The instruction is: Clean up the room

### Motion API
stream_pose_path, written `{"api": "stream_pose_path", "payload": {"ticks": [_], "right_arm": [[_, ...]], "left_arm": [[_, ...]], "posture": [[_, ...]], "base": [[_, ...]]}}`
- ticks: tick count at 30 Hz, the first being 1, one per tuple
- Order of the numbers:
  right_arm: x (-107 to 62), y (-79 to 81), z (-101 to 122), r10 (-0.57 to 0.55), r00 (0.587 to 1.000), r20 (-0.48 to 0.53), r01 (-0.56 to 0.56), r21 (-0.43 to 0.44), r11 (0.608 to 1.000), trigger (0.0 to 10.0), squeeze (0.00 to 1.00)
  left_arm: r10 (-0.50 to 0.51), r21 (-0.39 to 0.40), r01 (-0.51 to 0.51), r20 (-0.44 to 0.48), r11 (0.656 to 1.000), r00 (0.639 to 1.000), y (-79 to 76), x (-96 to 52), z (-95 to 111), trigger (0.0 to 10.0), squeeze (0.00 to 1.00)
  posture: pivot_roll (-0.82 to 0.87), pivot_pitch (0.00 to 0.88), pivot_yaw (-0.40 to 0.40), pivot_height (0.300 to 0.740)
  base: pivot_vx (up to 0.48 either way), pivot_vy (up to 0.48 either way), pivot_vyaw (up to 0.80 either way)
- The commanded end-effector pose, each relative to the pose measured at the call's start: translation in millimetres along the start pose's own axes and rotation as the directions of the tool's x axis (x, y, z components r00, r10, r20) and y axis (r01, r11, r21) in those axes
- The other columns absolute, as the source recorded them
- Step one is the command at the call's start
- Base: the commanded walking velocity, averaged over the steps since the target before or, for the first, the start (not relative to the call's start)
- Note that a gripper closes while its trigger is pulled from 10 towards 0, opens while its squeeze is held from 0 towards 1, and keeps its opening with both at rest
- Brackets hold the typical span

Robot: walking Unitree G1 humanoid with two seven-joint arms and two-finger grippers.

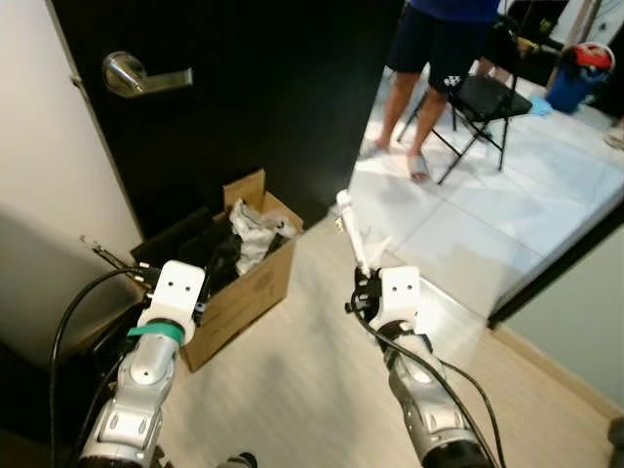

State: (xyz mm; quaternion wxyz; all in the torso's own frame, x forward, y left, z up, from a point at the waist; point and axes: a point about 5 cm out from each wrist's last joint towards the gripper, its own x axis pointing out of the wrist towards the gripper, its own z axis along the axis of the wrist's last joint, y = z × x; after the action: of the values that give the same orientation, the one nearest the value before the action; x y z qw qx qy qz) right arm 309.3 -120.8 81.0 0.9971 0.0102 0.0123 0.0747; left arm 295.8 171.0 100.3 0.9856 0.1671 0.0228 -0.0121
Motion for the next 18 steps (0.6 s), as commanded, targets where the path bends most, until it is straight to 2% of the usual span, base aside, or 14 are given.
{"api": "stream_pose_path", "payload": {"ticks": [1, 18], "right_arm": [[-3.4, -6.4, -5.9, -0.026, 0.999, -0.023, 0.026, 0.012, 1.0, 10.0, 0.0], [-2.9, -5.7, -6.4, -0.021, 0.999, -0.028, 0.021, -0.005, 1.0, 10.0, 0.0]], "left_arm": [[-0.025, 0.002, 0.025, -0.004, 1.0, 1.0, -7.4, -1.1, -1.2, 10.0, 0.0], [-0.029, 0.009, 0.029, -0.003, 1.0, 1.0, -7.6, 1.5, -1.5, 10.0, 0.0]], "posture": [[0.11, 0.031, -0.039, 0.74], [0.1, 0.024, -0.036, 0.74]], "base": [[0.48, 0.0, 0.0], [0.48, 0.0, 0.0]]}}
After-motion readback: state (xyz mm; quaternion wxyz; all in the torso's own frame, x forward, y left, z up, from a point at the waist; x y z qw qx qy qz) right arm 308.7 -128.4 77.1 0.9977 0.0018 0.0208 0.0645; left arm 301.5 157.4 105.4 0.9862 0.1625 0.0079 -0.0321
